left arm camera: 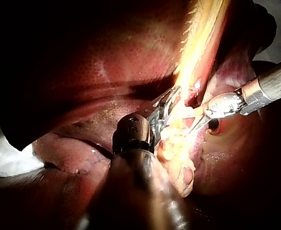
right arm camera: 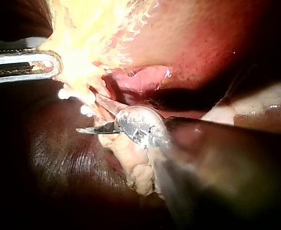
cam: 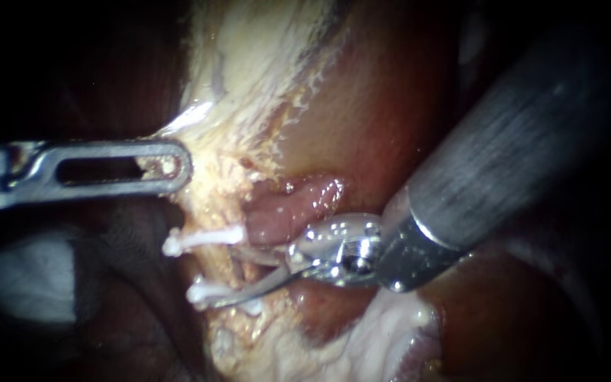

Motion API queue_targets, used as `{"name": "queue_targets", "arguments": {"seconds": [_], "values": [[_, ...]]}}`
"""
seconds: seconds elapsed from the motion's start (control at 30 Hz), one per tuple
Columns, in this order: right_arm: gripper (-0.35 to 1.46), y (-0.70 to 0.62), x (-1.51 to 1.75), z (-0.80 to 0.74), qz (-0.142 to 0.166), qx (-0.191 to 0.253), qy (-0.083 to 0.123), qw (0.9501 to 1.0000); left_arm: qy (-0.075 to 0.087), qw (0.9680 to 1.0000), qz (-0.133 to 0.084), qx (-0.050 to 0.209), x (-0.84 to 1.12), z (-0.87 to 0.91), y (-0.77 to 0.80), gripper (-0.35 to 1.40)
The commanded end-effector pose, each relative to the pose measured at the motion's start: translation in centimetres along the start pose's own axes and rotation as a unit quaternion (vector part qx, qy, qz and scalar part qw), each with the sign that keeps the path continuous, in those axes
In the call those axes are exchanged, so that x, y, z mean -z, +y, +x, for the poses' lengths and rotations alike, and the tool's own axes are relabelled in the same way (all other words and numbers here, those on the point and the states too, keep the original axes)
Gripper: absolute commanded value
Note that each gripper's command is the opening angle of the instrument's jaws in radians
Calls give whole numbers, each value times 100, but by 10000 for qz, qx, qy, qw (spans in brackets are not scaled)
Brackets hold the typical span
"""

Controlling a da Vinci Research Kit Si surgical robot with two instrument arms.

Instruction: Go to the cutting position left tube

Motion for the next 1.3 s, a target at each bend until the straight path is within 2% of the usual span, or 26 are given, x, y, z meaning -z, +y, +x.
{"name": "queue_targets", "arguments": {"seconds": [0.03, 0.33, 0.57, 1.03, 1.3], "values": [[140, 0, -1, 0, 54, 13, 18, 10000, -1, 10000, -2, 1, 0, 0, 0, -23], [137, 2, -9, 5, 385, 84, 164, 9991, 0, 10000, -2, 1, 0, 0, 0, -23], [133, 5, -19, 11, 574, 133, 193, 9981, 0, 10000, -2, 1, 0, 0, 0, -23], [131, 18, -43, 16, 564, -191, 223, 9980, 0, 10000, -2, 1, 0, 0, 0, -23], [120, 21, -52, 17, 567, -383, 222, 9974, -2, 10000, -3, 2, 0, 0, -1, -23]]}}
